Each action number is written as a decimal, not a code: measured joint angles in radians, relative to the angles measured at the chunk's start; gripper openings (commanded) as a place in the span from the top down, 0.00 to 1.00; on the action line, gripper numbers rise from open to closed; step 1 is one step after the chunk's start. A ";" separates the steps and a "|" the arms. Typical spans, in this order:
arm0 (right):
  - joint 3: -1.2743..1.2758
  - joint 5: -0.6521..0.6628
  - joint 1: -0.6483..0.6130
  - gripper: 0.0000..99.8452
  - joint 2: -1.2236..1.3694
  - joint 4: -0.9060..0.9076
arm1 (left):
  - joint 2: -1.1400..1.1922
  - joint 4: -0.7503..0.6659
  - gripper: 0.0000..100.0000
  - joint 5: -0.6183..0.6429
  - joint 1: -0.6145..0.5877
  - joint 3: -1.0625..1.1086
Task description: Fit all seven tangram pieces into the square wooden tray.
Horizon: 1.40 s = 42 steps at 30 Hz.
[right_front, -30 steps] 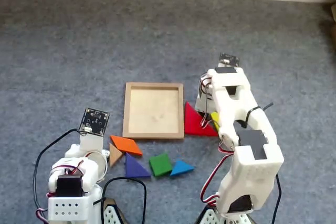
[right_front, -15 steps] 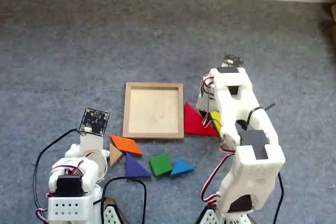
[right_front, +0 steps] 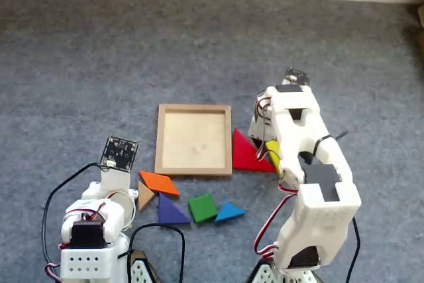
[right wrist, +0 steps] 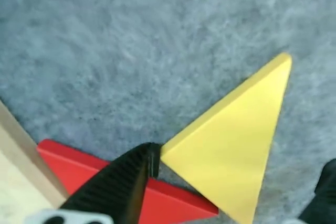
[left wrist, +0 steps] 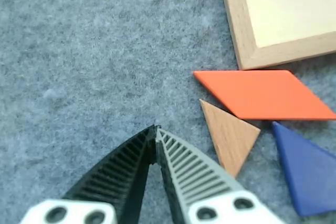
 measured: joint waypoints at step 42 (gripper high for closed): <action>-0.034 0.278 -0.081 0.78 -0.203 0.032 | 0.000 0.000 0.99 0.000 0.000 0.000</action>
